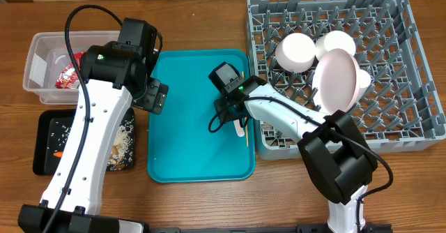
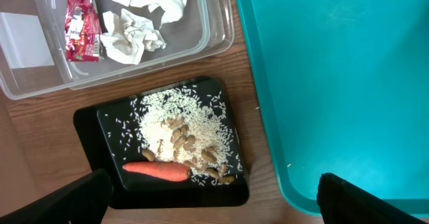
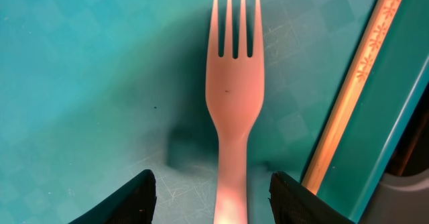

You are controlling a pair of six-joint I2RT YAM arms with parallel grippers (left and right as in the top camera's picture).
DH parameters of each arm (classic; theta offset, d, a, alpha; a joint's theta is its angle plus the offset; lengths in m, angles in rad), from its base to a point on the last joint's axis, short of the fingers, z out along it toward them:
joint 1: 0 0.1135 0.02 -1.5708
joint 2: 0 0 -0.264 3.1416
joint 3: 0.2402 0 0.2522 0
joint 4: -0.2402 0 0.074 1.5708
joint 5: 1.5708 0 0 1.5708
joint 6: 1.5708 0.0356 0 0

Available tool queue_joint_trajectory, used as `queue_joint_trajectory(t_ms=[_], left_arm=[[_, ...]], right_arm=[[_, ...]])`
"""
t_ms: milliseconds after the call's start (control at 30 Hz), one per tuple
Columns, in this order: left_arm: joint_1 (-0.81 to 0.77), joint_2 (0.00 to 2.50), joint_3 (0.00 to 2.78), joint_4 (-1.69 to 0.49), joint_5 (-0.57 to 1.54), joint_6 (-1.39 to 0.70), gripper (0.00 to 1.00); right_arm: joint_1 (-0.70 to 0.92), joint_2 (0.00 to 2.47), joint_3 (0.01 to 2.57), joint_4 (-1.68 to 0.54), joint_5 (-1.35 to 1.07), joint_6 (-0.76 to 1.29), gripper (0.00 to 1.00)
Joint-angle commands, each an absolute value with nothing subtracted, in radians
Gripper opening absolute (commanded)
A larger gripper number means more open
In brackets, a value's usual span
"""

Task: Sort waste into correct bins and load items into the dishwasher
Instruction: 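Lift the white fork and carry it right toward the rack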

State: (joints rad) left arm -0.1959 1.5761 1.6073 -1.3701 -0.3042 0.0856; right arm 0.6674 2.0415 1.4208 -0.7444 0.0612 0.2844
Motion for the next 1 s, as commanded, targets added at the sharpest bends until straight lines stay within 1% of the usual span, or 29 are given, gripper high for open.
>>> queue_joint_trajectory(t_ms=[0,500,533,567,633,700,833,967], left_arm=[[-0.196,1.565,1.625,-1.372,-0.321,0.101,1.00],[-0.196,1.565,1.625,-1.372,-0.321,0.101,1.00],[-0.196,1.565,1.625,-1.372,-0.321,0.101,1.00],[-0.196,1.565,1.625,-1.372,-0.321,0.101,1.00],[-0.196,1.565,1.625,-1.372,-0.321,0.101,1.00],[-0.196,1.565,1.625,-1.372,-0.321,0.101,1.00],[-0.197,1.565,1.625,-1.371,-0.320,0.101,1.00],[-0.197,1.565,1.625,-1.372,-0.321,0.101,1.00]], right_arm=[[0.661,2.057,1.419,-0.742,0.077,0.292,0.57],[0.661,2.093,1.419,-0.719,0.074,0.290,0.57],[0.661,2.096,1.419,-0.718,0.074,0.290,0.54],[0.661,2.101,1.419,-0.717,0.074,0.290,0.48],[0.656,2.104,1.420,-0.718,0.074,0.287,0.38],[0.653,2.104,1.420,-0.720,0.074,0.288,0.32],[0.651,2.104,1.421,-0.720,0.073,0.292,0.26],[0.651,2.104,1.428,-0.730,0.073,0.292,0.24]])
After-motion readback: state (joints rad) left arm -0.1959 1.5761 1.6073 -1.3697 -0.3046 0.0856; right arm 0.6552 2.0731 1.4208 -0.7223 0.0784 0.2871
